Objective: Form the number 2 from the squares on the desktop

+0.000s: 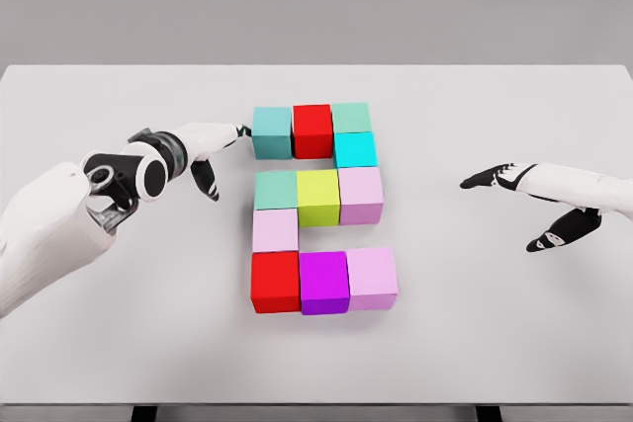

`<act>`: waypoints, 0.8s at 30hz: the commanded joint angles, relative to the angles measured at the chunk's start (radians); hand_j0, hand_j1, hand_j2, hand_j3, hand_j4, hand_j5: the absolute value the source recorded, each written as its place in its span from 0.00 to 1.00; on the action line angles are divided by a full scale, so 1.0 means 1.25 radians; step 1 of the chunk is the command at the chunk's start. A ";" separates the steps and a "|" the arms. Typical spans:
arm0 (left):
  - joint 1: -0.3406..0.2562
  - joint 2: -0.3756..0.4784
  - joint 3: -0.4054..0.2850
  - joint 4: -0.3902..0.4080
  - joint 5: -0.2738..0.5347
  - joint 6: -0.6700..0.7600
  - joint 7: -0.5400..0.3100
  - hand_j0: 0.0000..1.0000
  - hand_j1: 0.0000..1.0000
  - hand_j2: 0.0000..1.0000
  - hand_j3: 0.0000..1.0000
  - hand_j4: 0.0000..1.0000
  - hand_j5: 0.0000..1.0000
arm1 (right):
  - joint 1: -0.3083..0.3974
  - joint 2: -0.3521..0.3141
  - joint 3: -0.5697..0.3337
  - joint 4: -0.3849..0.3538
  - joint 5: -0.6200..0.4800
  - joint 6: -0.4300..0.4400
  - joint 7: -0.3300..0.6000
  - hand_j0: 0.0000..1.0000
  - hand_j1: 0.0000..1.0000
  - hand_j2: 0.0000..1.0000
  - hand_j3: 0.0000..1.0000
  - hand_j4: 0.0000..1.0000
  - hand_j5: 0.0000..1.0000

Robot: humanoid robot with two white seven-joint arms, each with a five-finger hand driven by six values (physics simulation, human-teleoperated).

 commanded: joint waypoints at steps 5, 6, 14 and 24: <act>0.000 -0.001 0.001 -0.001 -0.003 -0.002 0.000 1.00 1.00 1.00 1.00 1.00 1.00 | 0.000 -0.001 0.000 0.000 -0.006 0.002 0.000 1.00 1.00 1.00 1.00 1.00 1.00; 0.000 -0.001 0.001 -0.001 -0.003 -0.002 0.000 1.00 1.00 1.00 1.00 1.00 1.00 | 0.000 -0.001 0.000 0.000 -0.006 0.002 0.000 1.00 1.00 1.00 1.00 1.00 1.00; 0.000 0.000 0.001 -0.008 -0.003 -0.002 0.000 1.00 1.00 1.00 1.00 1.00 1.00 | -0.001 -0.001 0.000 0.000 -0.005 0.002 0.000 1.00 1.00 1.00 1.00 1.00 1.00; 0.018 0.149 0.077 -0.036 0.010 -0.026 0.000 1.00 1.00 1.00 1.00 1.00 1.00 | -0.001 0.000 0.000 0.000 -0.001 0.002 0.000 1.00 1.00 1.00 1.00 1.00 1.00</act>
